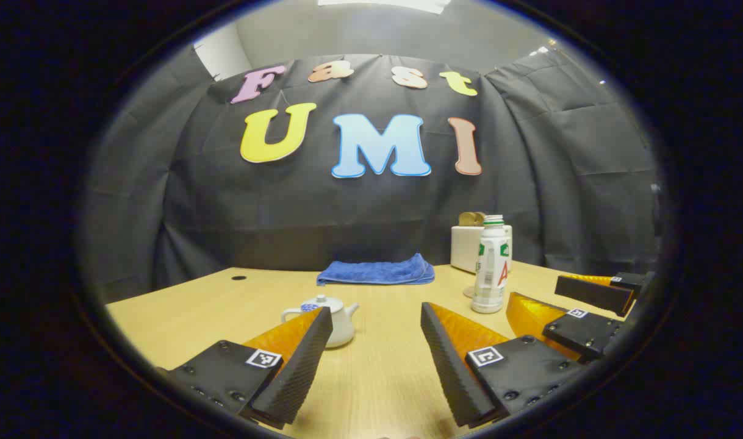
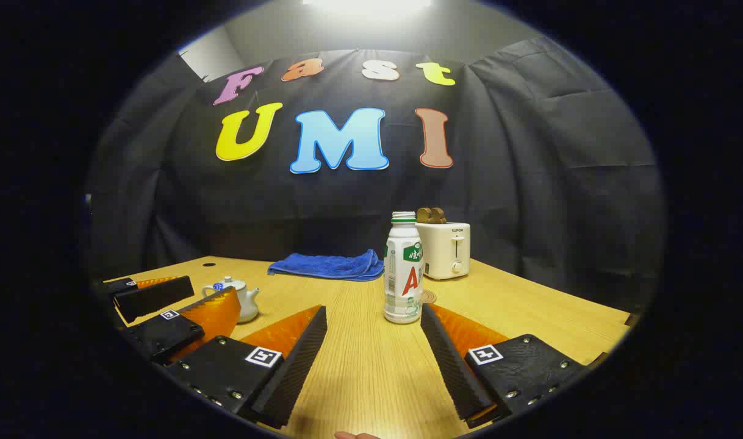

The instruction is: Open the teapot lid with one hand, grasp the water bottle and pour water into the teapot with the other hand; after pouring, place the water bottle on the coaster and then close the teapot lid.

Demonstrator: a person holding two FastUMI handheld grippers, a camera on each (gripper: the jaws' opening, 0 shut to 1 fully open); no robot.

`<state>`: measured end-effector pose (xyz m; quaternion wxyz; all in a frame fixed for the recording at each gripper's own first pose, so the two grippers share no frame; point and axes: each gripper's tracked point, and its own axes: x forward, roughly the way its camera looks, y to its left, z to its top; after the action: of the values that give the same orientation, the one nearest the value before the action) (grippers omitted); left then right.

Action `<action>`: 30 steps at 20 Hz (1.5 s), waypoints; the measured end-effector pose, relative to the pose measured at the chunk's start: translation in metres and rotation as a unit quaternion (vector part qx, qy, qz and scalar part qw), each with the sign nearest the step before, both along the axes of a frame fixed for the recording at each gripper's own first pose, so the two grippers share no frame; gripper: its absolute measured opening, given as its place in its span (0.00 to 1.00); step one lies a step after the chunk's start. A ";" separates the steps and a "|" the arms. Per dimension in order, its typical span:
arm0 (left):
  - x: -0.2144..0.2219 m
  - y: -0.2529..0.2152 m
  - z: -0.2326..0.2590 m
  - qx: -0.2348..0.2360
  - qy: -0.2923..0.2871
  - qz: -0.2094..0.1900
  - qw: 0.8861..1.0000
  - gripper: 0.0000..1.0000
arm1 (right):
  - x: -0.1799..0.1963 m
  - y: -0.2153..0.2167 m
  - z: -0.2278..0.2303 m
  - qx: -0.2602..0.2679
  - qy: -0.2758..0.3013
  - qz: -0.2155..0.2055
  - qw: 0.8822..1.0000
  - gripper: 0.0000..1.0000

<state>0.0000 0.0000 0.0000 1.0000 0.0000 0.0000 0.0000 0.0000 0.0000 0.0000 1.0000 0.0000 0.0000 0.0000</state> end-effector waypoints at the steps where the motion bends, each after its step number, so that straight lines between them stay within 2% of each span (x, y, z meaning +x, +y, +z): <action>1: 0.000 -0.003 0.000 -0.001 0.002 -0.007 1.000 1.00 | 0.000 -0.004 0.001 0.001 -0.001 -0.009 1.000 0.96; 3: 0.000 -0.015 0.000 -0.001 0.003 -0.035 0.999 1.00 | 0.000 -0.008 0.002 0.001 0.000 -0.027 1.000 0.96; 8: -0.002 -0.010 0.002 -0.001 -0.002 -0.022 1.000 1.00 | 0.001 0.002 0.003 0.000 -0.004 0.011 1.000 0.96; 13: -0.003 -0.014 0.002 -0.002 0.000 -0.033 0.999 1.00 | 0.002 0.003 0.004 -0.001 -0.003 0.015 1.000 0.95; 17: -0.004 -0.009 0.002 -0.002 0.001 -0.028 1.000 1.00 | 0.003 0.000 0.004 0.000 -0.002 0.009 1.000 0.95; 20: -0.004 -0.011 0.002 -0.002 0.002 -0.035 0.999 1.00 | 0.002 0.005 0.004 0.000 -0.003 0.021 1.000 0.95; 26: 0.009 0.021 0.000 -0.025 0.013 -0.013 1.000 1.00 | 0.009 0.012 -0.004 0.012 0.031 0.050 0.998 0.96; 30: 0.035 0.047 0.010 -0.016 0.008 0.000 1.000 1.00 | 0.016 0.007 0.004 0.005 0.023 0.045 0.999 0.96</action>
<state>0.0347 0.0465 0.0096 0.9998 -0.0165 0.0083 -0.0004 0.0159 0.0075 0.0045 0.9987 0.0047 0.0233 0.0453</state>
